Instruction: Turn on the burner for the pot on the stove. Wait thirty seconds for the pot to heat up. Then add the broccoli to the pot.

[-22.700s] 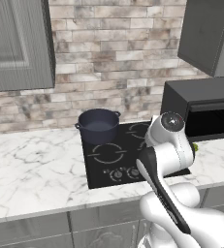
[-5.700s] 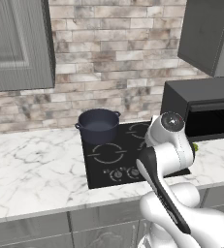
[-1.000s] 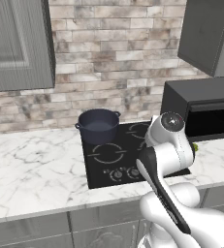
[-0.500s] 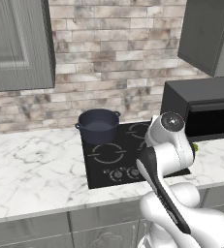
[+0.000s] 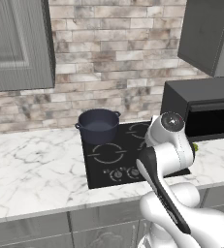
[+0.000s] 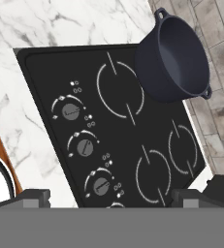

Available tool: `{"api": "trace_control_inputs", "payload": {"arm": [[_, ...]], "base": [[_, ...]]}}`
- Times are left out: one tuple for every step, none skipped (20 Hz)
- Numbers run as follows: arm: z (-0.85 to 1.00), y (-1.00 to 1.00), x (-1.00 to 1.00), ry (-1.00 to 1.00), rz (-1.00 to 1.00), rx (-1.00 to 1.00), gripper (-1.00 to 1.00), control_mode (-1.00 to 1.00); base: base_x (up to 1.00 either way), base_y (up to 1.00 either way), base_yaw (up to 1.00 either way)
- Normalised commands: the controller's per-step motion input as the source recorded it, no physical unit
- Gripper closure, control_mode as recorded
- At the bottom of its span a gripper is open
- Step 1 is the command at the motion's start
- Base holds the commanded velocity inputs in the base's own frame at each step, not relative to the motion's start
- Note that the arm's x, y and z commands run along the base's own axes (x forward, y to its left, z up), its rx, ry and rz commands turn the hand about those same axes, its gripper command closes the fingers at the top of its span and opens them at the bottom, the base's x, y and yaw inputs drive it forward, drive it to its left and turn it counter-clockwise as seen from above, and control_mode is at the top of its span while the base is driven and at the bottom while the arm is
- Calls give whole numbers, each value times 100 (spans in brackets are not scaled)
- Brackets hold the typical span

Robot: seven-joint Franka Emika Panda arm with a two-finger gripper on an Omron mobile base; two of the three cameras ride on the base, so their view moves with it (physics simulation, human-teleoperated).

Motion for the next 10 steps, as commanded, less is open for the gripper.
{"api": "trace_control_inputs", "payload": {"arm": [[0,0,0,0,0,0,-100,-100],[0,0,0,0,0,0,-100,-100],[0,0,0,0,0,0,-100,-100],[0,0,0,0,0,0,-100,-100],[0,0,0,0,0,0,-100,-100],[0,0,0,0,0,0,-100,-100],[0,0,0,0,0,0,-100,-100],[0,0,0,0,0,0,-100,-100],[0,0,0,0,0,0,-100,-100],[0,0,0,0,0,0,-100,-100]], "base": [[0,0,0],[0,0,0],[0,0,0],[0,0,0],[0,0,0],[0,0,0],[0,0,0],[0,0,0],[0,0,0],[0,0,0]]}}
